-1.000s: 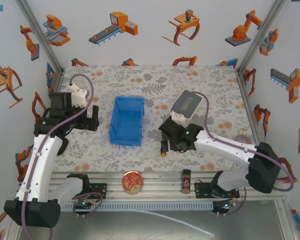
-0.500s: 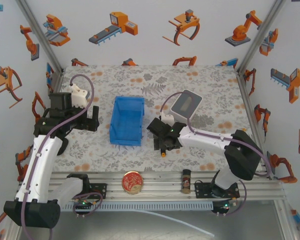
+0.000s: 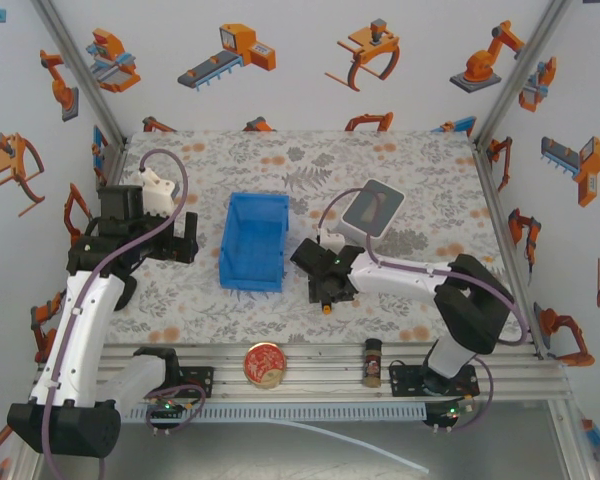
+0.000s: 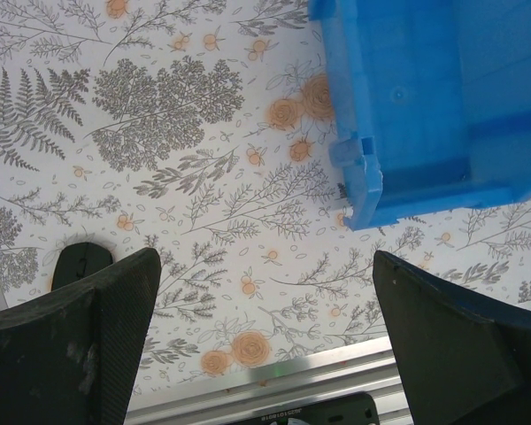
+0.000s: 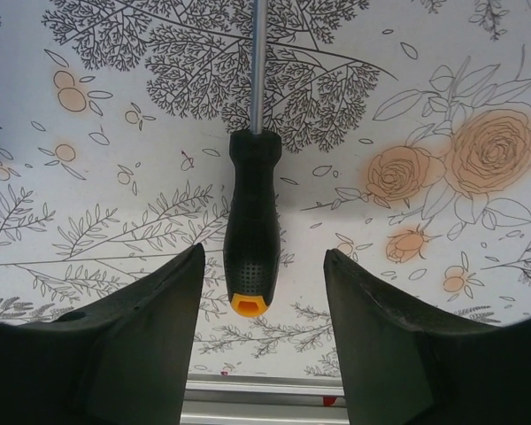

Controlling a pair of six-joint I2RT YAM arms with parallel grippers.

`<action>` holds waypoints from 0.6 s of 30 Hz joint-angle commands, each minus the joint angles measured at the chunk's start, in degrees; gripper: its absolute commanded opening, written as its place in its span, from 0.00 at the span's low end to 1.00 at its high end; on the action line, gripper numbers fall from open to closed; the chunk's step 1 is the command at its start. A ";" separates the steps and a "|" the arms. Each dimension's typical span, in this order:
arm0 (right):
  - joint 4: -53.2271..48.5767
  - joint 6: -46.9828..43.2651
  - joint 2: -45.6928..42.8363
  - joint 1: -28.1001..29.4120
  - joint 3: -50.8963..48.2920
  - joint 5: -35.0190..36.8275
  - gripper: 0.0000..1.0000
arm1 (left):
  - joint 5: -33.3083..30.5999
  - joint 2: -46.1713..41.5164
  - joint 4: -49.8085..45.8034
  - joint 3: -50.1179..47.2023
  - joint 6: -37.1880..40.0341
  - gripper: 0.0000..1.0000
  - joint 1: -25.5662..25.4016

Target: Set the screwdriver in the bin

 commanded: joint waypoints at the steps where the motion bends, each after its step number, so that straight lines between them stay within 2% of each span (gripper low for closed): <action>1: 0.29 1.51 1.82 0.26 0.44 -0.24 0.53 | 0.93 -1.37 -1.18 -0.96 0.84 0.97 -0.23; 18: 1.11 2.19 2.59 0.32 -0.66 -0.44 0.46 | 0.83 -1.36 -0.92 -1.53 1.02 0.97 -0.27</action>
